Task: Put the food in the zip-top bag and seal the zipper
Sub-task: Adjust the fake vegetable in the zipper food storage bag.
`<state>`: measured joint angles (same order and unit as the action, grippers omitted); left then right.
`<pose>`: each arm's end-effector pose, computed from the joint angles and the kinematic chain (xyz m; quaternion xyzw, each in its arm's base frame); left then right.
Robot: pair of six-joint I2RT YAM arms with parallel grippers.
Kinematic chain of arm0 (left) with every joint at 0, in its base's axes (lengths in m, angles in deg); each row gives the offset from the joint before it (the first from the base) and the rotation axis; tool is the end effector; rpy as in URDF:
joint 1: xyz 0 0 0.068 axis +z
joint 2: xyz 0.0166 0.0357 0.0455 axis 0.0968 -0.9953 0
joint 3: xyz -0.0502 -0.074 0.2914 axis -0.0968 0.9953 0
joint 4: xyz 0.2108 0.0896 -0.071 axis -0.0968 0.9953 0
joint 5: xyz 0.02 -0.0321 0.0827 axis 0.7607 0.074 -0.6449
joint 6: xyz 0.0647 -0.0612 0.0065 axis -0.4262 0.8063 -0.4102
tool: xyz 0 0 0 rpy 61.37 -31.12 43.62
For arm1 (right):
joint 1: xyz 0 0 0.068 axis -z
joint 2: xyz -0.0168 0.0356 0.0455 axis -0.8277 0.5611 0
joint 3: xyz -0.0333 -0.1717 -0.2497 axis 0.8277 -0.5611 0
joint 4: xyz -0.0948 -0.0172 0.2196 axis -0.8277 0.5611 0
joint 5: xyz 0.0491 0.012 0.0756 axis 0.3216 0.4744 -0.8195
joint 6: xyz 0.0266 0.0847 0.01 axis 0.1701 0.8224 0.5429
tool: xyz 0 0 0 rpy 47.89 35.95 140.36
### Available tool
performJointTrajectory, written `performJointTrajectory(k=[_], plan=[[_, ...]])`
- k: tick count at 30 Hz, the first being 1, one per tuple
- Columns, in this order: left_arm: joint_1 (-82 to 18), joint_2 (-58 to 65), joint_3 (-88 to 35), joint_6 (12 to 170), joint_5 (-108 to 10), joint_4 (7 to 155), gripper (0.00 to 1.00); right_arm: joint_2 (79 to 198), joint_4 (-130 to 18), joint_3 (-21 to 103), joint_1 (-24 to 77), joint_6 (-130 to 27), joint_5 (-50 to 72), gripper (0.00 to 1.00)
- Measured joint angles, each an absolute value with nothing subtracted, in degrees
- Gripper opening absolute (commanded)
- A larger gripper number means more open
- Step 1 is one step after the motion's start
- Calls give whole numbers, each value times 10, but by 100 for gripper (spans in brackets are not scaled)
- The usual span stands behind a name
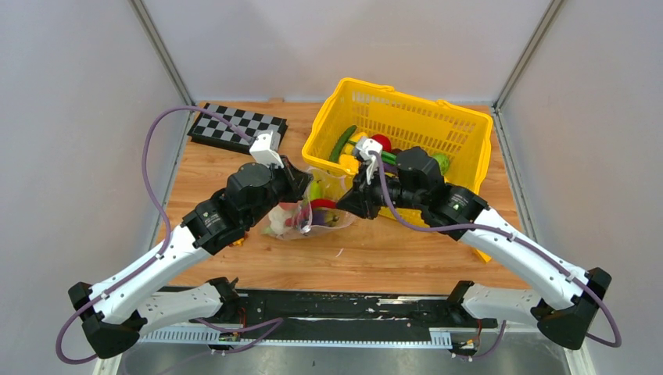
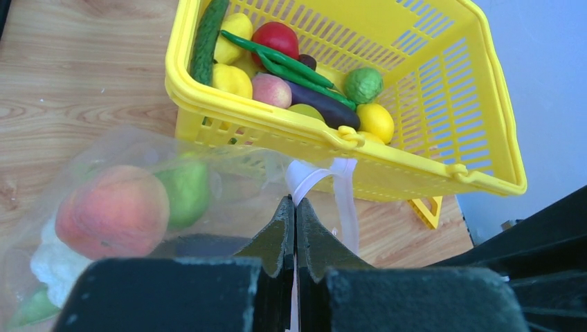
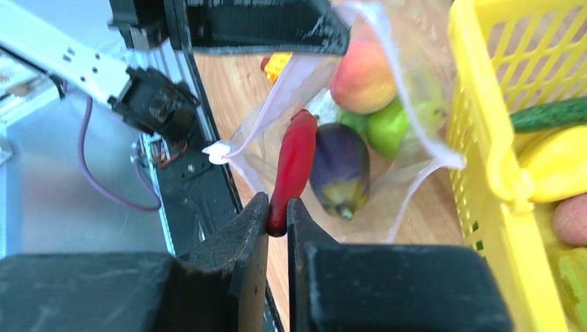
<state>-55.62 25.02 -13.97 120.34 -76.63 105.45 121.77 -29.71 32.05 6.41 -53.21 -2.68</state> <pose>0.1499 -0.1386 0.3930 -0.0350 0.7962 -0.3266 0.5082 0.1378 0.2057 0.3874 -0.4053 0.7299 0.3808 0.3973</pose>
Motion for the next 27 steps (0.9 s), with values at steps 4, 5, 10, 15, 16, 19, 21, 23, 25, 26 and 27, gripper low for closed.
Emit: performJointTrajectory(k=[4,5,10,15,16,19,21,23,25,26,27], plan=[[-556,250,-140,1203,-767,1054,0,1212,-351,313,83,-500,-28,0],[-556,250,-140,1203,-767,1054,0,1212,-364,307,86,-492,-28,0],[-556,250,-140,1203,-767,1054,0,1232,-414,272,96,-454,-38,0],[-556,250,-140,1203,-766,1054,0,1283,-427,261,97,-442,-80,0],[-556,250,-140,1203,-766,1054,0,1291,-427,261,97,-442,-90,0],[-556,250,-140,1203,-766,1054,0,1306,-431,261,97,-442,-119,0],[-556,250,-140,1203,-765,1054,0,1313,-435,261,98,-441,-134,0],[-556,250,-140,1203,-765,1054,0,1320,-441,261,98,-441,-140,0],[-556,250,-140,1203,-763,1054,0,1330,-447,261,98,-444,-142,0],[-556,250,-140,1203,-762,1054,0,1336,-449,261,98,-447,-142,0],[-556,250,-140,1203,-761,1054,0,1342,-451,261,98,-451,-141,0]])
